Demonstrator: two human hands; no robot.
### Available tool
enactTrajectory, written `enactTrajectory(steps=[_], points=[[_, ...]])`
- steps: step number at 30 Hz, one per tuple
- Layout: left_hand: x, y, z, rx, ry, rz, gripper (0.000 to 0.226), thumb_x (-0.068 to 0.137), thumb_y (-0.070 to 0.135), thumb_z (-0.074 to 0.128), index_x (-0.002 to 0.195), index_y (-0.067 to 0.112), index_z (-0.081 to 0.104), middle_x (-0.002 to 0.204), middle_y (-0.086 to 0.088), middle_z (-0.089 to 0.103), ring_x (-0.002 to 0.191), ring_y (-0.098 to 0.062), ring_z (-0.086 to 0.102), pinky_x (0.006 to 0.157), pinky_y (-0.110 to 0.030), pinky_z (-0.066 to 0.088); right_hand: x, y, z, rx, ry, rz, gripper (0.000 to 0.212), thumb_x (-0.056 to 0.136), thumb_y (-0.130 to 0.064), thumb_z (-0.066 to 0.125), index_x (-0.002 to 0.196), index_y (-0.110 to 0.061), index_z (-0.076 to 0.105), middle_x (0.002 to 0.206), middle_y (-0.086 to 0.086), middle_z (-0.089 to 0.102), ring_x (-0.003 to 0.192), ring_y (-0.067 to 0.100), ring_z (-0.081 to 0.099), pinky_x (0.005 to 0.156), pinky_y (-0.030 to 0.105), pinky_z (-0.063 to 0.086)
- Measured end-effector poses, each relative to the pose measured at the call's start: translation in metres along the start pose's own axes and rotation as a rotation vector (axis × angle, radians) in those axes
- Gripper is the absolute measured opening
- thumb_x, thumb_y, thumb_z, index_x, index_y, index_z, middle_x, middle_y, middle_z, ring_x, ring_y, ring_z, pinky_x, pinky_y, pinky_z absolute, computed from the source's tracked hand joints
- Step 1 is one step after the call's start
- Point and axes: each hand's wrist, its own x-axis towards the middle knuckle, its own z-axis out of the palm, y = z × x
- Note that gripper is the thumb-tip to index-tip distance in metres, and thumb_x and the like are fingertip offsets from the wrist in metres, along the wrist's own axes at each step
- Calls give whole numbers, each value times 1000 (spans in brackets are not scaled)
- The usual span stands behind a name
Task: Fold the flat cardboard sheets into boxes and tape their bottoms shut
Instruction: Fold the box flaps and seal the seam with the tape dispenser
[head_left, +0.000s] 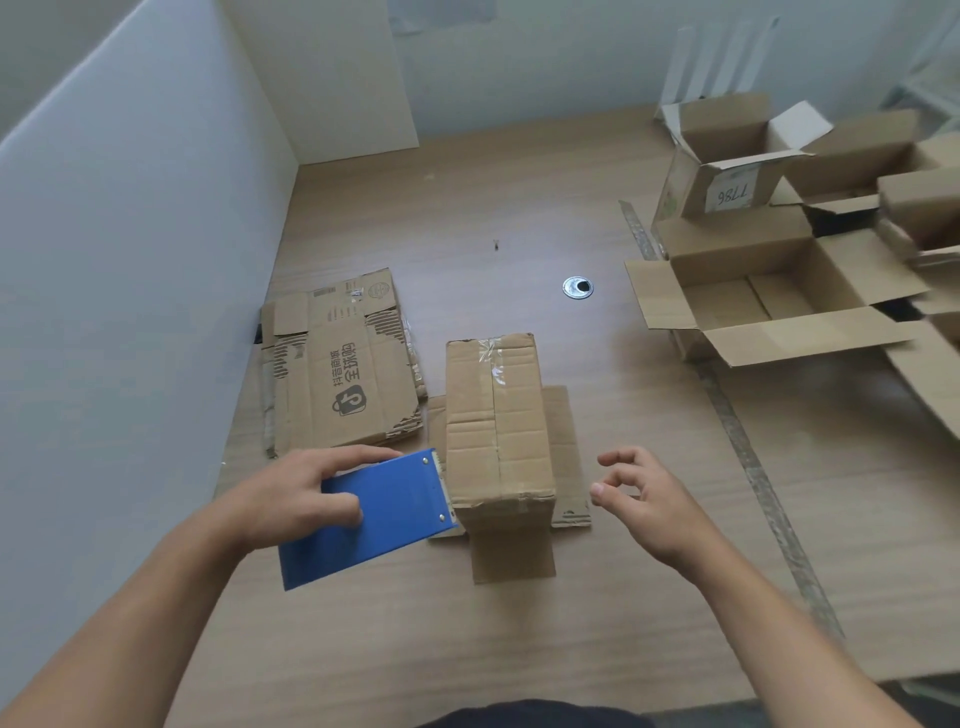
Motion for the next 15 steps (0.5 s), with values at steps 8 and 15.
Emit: enactTrajectory(steps=[8, 15], points=[[23, 3, 1, 75, -62, -98, 65, 51, 45, 56, 113, 64, 60, 116, 22, 65, 107, -4, 59, 97, -38, 49, 11, 9, 17, 42, -69, 160, 24, 92, -22, 66, 69, -15, 68, 116, -4, 55, 114, 6, 53, 94, 28, 35], [31, 5, 3, 92, -96, -128, 65, 48, 49, 53, 110, 66, 60, 113, 25, 66, 106, -4, 60, 99, -39, 47, 16, 3, 37, 136, -179, 312, 25, 96, -26, 61, 78, -10, 65, 91, 6, 57, 90, 16, 53, 80, 39, 51]])
